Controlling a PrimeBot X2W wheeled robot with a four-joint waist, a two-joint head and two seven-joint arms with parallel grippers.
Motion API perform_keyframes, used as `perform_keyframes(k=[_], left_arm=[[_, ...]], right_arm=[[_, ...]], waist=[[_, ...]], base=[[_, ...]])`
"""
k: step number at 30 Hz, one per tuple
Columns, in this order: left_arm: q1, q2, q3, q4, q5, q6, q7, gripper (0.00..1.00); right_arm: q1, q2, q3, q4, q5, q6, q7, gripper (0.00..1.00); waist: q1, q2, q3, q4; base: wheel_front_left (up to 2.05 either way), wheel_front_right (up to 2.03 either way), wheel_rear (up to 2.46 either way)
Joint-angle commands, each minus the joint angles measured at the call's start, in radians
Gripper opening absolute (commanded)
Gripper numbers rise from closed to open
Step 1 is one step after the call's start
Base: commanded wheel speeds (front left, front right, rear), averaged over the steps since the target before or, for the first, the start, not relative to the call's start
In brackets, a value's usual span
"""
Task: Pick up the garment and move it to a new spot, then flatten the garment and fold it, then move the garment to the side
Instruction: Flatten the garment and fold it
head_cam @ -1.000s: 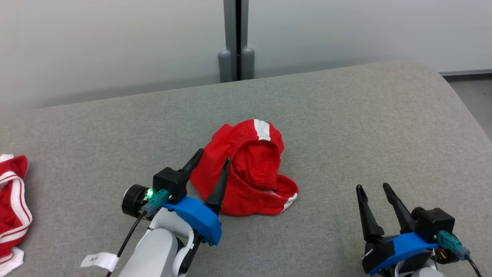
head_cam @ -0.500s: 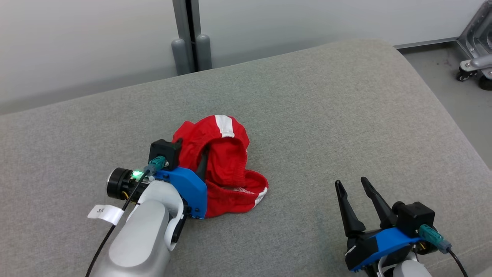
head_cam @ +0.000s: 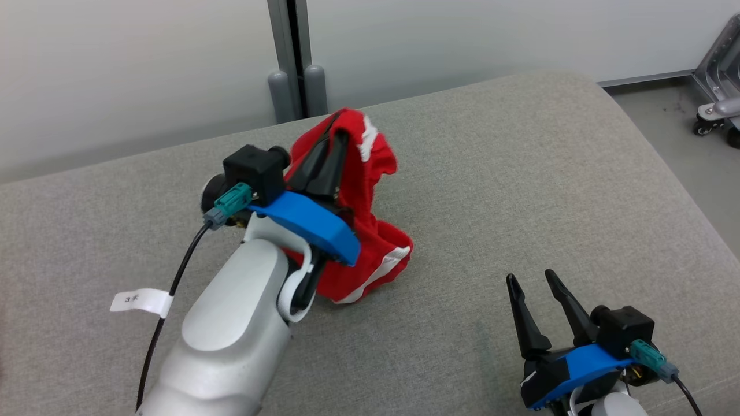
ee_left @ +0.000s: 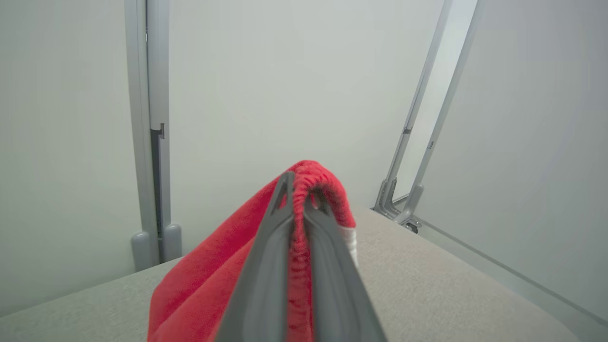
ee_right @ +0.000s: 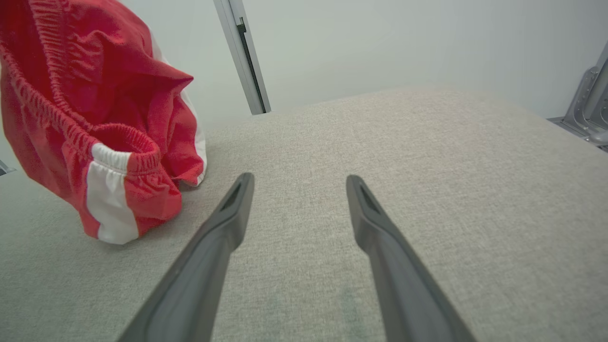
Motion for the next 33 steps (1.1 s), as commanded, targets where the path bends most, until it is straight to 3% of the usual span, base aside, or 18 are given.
perform_keyframes(k=[1,7,10,11,17,22,23,24,28,33], left_arm=[[-0.038,-0.004,-0.050,-0.061,-0.081,-0.006,-0.019,0.00],[-0.107,-0.002,-0.133,-0.211,-0.299,0.004,-0.053,0.00],[-0.133,-0.001,-0.129,-0.276,-0.422,0.038,-0.063,0.00],[-0.141,-0.002,-0.102,-0.296,-0.448,0.072,-0.063,0.00],[-0.040,-0.001,-0.039,-0.163,-0.427,0.128,-0.064,0.00],[0.028,0.056,0.001,0.045,-0.333,0.179,-0.064,0.00],[0.036,0.063,0.009,0.076,-0.320,0.185,-0.064,0.41],[0.039,0.072,0.024,0.104,-0.306,0.194,-0.064,1.00],[0.068,0.100,0.067,0.198,-0.277,0.205,-0.065,1.00],[0.101,0.110,0.035,0.295,-0.255,0.152,-0.038,1.00]], right_arm=[[0.000,-0.004,0.004,0.002,-0.002,0.000,-0.004,1.00],[0.011,-0.004,0.009,0.009,0.003,0.000,0.001,1.00],[0.009,-0.004,0.006,0.007,0.006,0.000,0.002,1.00],[0.008,-0.004,0.003,0.003,0.007,0.000,0.002,1.00],[-0.006,-0.004,0.019,-0.002,0.025,0.000,-0.003,1.00],[-0.024,-0.004,0.031,0.000,0.036,0.000,-0.008,1.00],[-0.025,-0.004,0.032,0.000,0.036,0.000,-0.007,1.00],[-0.025,-0.004,0.033,0.000,0.035,0.000,-0.008,1.00],[-0.039,-0.004,0.037,0.002,0.036,0.000,-0.012,1.00],[-0.038,-0.004,0.036,0.011,0.037,0.000,-0.014,1.00]], waist=[[-0.0001,-0.0001,-0.012,0.003],[-0.0001,-0.0001,-0.033,0.011],[-0.0001,-0.0001,-0.037,0.017],[-0.0001,-0.0001,-0.034,0.023],[-0.0001,-0.0001,-0.005,0.044],[-0.0001,-0.0001,0.029,0.063],[-0.0001,-0.0001,0.034,0.067],[-0.0001,-0.0001,0.040,0.071],[-0.0001,-0.0001,0.054,0.081],[-0.0001,-0.0001,0.051,0.095]], base=[[0.00,0.00,0.00],[0.00,0.00,0.00],[0.00,0.00,0.00],[0.00,0.00,0.00],[0.00,0.00,0.00],[0.00,0.00,0.00],[0.00,0.00,0.00],[0.00,0.00,0.00],[0.00,0.00,0.00],[0.00,0.00,0.00]])
